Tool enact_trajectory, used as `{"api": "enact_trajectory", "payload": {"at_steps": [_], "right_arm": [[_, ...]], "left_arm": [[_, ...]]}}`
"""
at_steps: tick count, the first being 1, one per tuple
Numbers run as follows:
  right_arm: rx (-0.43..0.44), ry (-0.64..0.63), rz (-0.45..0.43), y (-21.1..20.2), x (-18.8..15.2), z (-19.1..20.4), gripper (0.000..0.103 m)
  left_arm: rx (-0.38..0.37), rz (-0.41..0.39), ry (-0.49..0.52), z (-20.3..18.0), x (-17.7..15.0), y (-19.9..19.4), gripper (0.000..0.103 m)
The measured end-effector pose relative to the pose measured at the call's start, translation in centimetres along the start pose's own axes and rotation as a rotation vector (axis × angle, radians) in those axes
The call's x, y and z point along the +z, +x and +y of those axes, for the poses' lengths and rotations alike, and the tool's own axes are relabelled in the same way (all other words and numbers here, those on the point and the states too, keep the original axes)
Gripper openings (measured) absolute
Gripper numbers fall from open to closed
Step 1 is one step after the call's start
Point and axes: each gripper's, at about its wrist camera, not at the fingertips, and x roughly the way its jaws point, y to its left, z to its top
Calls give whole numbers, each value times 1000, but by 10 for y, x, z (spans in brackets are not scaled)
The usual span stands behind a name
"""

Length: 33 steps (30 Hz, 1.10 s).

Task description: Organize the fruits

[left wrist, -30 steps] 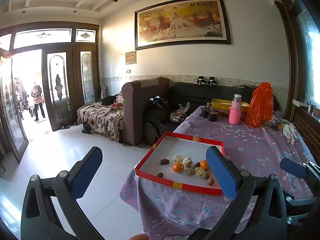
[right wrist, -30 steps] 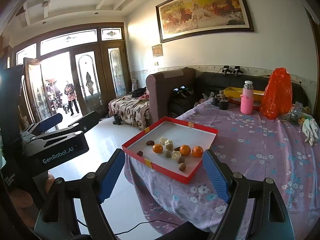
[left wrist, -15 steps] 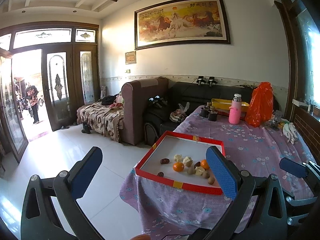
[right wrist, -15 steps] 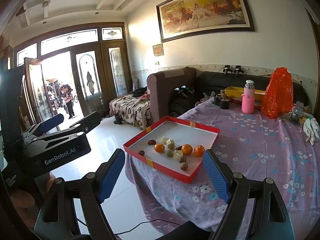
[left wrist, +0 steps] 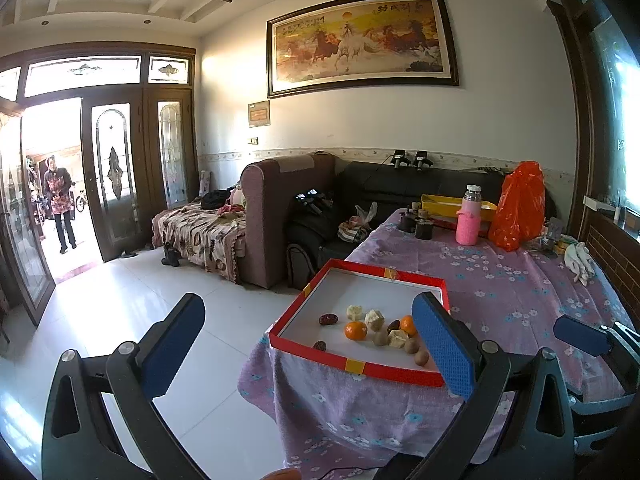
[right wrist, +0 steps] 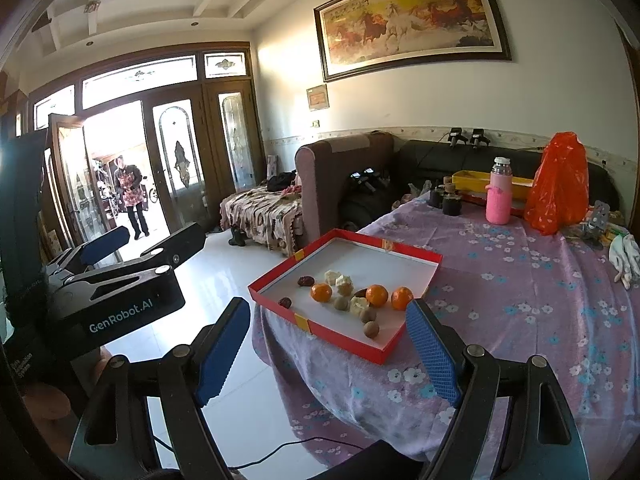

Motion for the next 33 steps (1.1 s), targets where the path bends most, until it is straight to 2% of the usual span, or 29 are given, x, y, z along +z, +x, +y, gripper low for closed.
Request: {"api": "enact_trajectory", "payload": {"at_steps": [33], "right_arm": [[6,-8,-3,3,0,3,82]], "left_arm": [[-10,-10,-1,5,-4,-1,103]]}}
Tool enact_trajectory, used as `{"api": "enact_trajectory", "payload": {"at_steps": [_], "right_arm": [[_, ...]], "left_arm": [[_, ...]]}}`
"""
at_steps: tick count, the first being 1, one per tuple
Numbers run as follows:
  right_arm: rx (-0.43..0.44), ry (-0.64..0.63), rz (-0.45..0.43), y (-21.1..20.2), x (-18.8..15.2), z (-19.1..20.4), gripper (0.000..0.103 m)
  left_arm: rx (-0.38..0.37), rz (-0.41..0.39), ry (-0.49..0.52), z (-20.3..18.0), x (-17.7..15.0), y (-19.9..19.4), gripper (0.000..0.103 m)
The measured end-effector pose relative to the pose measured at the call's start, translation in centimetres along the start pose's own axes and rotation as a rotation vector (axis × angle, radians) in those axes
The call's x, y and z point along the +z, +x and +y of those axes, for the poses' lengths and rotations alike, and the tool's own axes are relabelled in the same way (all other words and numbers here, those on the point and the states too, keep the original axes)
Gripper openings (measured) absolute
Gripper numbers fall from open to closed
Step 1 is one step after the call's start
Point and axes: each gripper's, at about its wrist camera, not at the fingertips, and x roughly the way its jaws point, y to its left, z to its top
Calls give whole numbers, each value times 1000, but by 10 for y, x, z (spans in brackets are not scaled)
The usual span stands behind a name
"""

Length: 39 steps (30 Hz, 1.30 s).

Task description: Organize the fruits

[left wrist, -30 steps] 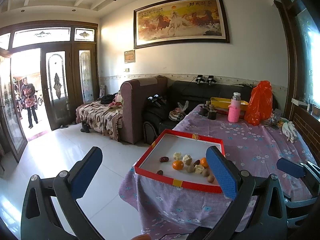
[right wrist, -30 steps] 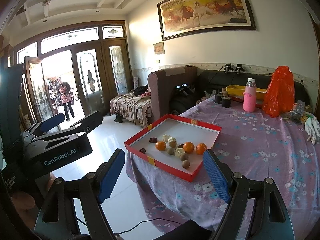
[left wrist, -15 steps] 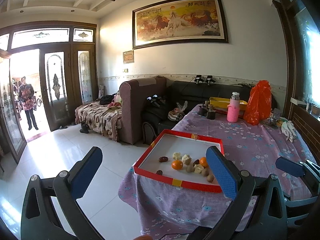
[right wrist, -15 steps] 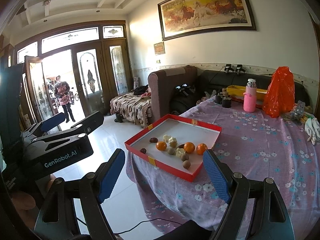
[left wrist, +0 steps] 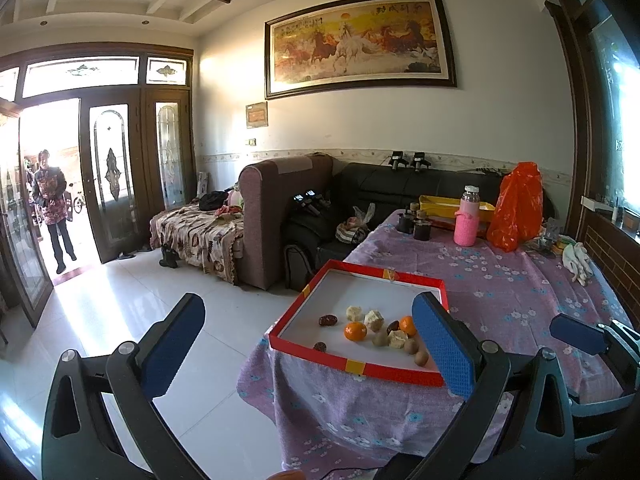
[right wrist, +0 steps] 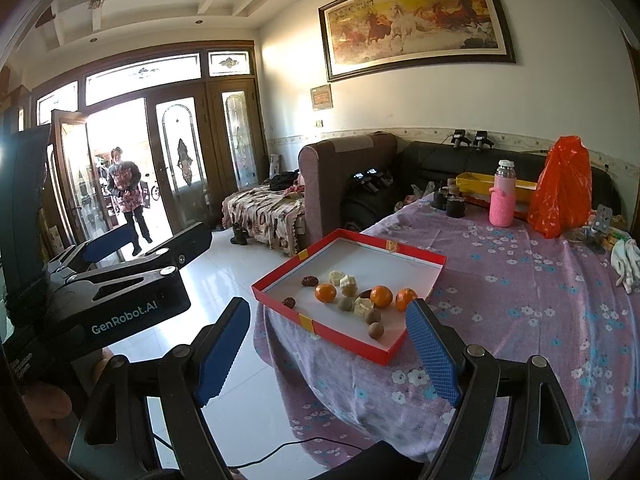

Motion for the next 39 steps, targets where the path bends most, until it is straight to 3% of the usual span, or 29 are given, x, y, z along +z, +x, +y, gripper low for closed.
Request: {"api": "enact_trajectory", "payload": {"at_steps": [13,39], "right_arm": [[5,-30,11,6,0,3,82],[5,-42,18,8,-5,8,82]], "left_arm": [[7,-1,-15,10,1,1,103],[-30,-48,52,9,1,-9,103]]}}
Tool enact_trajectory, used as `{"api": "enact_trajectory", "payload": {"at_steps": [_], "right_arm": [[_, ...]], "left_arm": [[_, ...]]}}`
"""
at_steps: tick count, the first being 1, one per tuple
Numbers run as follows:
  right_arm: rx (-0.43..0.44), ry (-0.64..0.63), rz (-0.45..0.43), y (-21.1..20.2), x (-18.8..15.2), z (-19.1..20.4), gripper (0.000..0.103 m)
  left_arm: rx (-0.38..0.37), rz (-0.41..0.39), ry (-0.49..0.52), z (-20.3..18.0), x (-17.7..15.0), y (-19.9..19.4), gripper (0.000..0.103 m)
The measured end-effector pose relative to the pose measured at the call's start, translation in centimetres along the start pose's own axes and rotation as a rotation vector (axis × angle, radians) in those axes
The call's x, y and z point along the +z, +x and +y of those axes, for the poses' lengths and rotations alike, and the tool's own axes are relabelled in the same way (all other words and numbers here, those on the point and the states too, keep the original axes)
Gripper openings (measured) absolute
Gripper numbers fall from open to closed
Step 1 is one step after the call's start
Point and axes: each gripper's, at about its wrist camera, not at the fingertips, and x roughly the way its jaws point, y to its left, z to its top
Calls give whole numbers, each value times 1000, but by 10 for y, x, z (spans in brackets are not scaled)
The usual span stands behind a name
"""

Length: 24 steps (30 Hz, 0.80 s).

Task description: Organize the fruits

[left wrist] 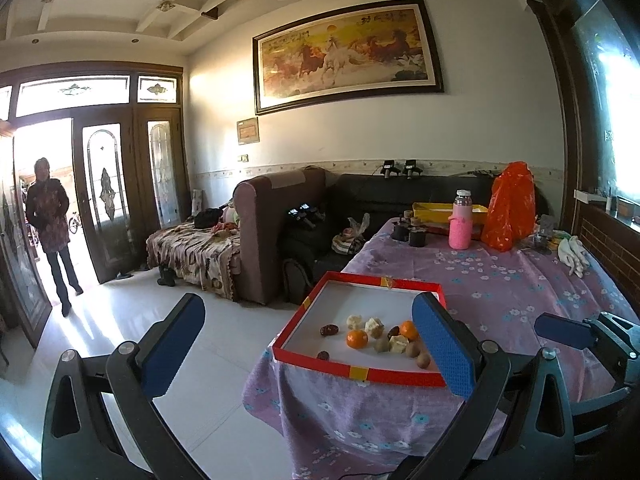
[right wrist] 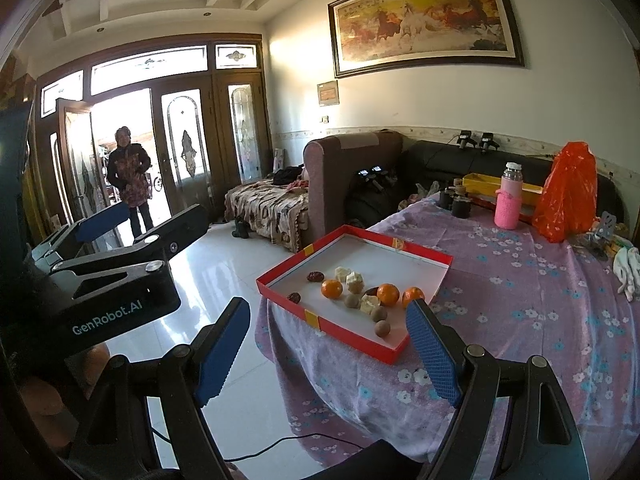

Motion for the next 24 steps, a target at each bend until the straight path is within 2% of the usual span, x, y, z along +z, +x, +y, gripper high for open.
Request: {"api": "enact_trajectory", "payload": {"at_steps": [8,13,16,24], "right_arm": [[2,7,11,4,-1,0,82],[7,17,13,5,-3,-1,82],[7,22,16,6,-3,-2,82],[7,33,18,5,-4,-4,82]], "left_arm": [[-35,-2,-7,0,0,-2,103],[-92,-26,-75,6,2,-5,103],[-68,-58,-116,7,-1,-9,103],[-71,-38,-110,4,-3,-5,103]]}}
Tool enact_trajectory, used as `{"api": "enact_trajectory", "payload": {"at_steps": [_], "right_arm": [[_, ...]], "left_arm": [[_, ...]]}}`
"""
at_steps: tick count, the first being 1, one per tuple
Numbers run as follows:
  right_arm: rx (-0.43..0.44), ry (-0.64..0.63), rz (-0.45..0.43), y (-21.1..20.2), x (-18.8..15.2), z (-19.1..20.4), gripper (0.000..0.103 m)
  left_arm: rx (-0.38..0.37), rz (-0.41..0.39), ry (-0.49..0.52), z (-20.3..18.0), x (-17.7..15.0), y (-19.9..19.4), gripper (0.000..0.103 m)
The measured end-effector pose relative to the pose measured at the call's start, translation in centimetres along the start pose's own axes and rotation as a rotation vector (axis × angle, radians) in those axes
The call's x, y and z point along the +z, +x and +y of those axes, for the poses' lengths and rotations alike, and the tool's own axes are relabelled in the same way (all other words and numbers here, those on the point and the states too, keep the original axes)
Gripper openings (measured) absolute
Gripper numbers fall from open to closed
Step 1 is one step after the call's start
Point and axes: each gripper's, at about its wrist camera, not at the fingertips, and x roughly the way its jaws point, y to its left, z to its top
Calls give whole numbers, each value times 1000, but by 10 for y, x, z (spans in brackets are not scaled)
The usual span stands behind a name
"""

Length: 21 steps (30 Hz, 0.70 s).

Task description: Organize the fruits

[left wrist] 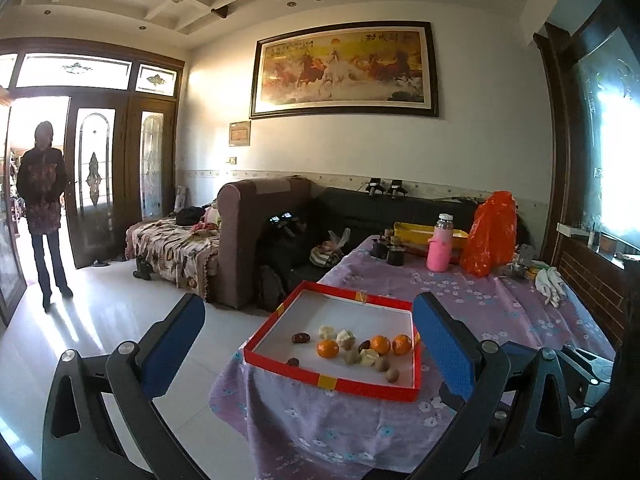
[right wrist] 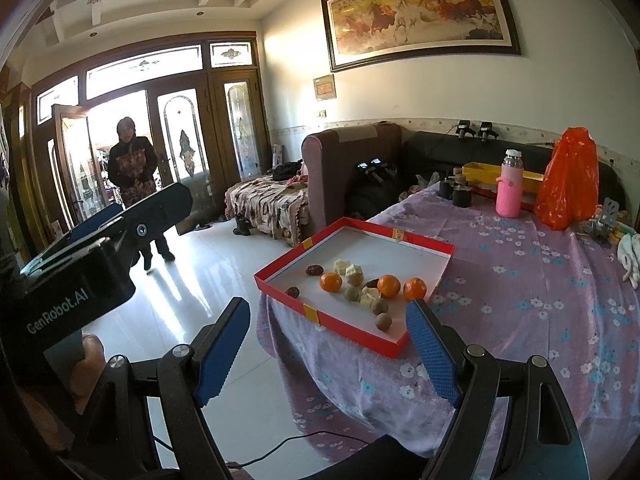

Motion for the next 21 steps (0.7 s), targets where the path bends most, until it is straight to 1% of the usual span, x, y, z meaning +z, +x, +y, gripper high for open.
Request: {"api": "enact_trajectory", "payload": {"at_steps": [7,21], "right_arm": [[3,0,1,0,0,0,82],[2,-8,1,1,0,2,82]], "left_arm": [[20,-4,5,1,-1,-1,103],[-4,-2,32,0,1,-3,103]]}}
